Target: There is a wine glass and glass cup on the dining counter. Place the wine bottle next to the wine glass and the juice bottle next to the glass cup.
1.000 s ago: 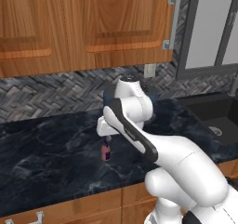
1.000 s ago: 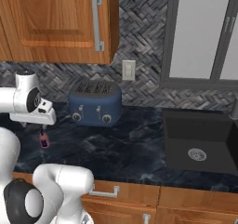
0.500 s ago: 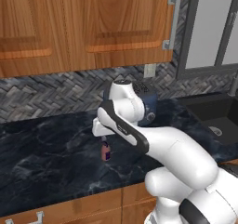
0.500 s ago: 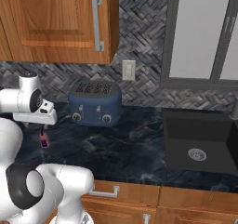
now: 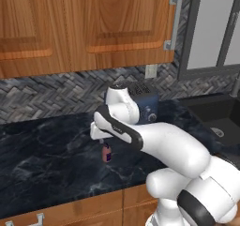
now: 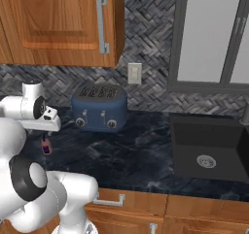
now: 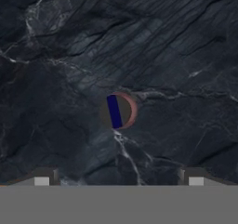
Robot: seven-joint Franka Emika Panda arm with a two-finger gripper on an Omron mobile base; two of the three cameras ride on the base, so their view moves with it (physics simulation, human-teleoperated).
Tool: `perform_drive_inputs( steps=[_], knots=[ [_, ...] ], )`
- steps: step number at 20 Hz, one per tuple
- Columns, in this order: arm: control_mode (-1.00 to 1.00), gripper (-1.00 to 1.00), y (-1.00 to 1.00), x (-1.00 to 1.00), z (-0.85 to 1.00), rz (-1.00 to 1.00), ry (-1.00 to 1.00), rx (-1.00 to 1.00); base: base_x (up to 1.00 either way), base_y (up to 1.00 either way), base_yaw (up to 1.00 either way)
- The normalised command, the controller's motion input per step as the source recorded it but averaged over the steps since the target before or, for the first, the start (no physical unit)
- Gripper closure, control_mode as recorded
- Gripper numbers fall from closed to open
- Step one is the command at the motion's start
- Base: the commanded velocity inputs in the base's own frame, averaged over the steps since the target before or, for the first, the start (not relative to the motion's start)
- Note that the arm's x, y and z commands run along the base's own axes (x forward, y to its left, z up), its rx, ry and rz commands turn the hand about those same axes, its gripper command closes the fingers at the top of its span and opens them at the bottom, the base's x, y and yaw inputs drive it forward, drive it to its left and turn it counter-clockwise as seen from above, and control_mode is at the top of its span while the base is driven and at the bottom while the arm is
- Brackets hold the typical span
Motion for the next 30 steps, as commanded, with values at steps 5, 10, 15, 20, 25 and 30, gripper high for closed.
perform_drive_inputs(
  steps=[5,10,15,20,25,30],
  knots=[
    [-1.0,-1.0,0.08,0.17,-0.19,0.0,-0.08,-0.1,0.0,0.0,0.0],
    [-1.0,-1.0,0.05,0.21,-0.16,0.0,-0.01,-0.05,0.0,0.0,0.0],
    [-1.0,-1.0,0.06,0.19,-0.13,0.0,0.0,0.0,0.0,0.0,0.0],
    [-1.0,-1.0,0.05,0.17,-0.13,0.0,0.0,0.0,0.0,0.0,0.0],
    [-1.0,-1.0,0.09,0.04,-0.12,0.0,0.0,0.0,0.0,0.0,0.0],
    [-1.0,-1.0,0.03,-0.03,-0.1,0.0,0.0,0.0,0.0,0.0,0.0]
  ],
)
